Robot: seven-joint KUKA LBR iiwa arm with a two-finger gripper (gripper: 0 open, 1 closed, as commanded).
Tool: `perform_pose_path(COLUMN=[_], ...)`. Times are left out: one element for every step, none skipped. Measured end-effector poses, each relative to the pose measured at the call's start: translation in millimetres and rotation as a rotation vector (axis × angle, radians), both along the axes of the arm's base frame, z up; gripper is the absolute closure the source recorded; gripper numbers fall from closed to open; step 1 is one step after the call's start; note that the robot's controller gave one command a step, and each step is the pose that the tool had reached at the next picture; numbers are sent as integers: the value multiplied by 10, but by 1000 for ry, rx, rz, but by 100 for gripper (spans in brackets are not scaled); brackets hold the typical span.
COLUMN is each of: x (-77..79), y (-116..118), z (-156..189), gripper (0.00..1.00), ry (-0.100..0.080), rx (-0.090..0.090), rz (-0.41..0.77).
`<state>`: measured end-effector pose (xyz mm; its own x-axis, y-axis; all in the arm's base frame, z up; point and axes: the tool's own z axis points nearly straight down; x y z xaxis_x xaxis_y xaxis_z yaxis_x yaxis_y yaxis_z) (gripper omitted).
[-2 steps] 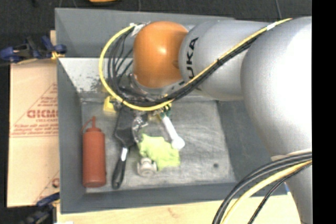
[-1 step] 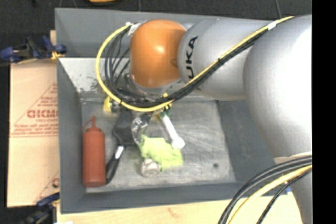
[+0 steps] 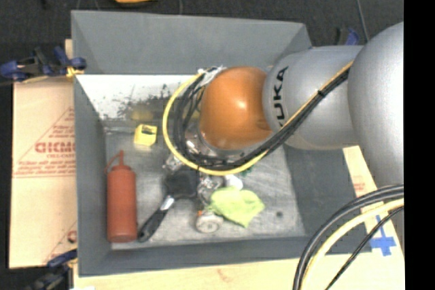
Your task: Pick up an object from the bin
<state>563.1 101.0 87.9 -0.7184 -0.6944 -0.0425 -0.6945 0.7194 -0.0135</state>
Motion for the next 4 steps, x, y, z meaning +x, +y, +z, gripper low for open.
perform_pose_path(x=[0,-62,-19,128], y=[0,7,-88,64], z=[0,439,490,1358], gripper=[100,100,100,100], ry=[0,25,20,38], rx=[0,-14,-15,-18], rz=[-1,7,18,25])
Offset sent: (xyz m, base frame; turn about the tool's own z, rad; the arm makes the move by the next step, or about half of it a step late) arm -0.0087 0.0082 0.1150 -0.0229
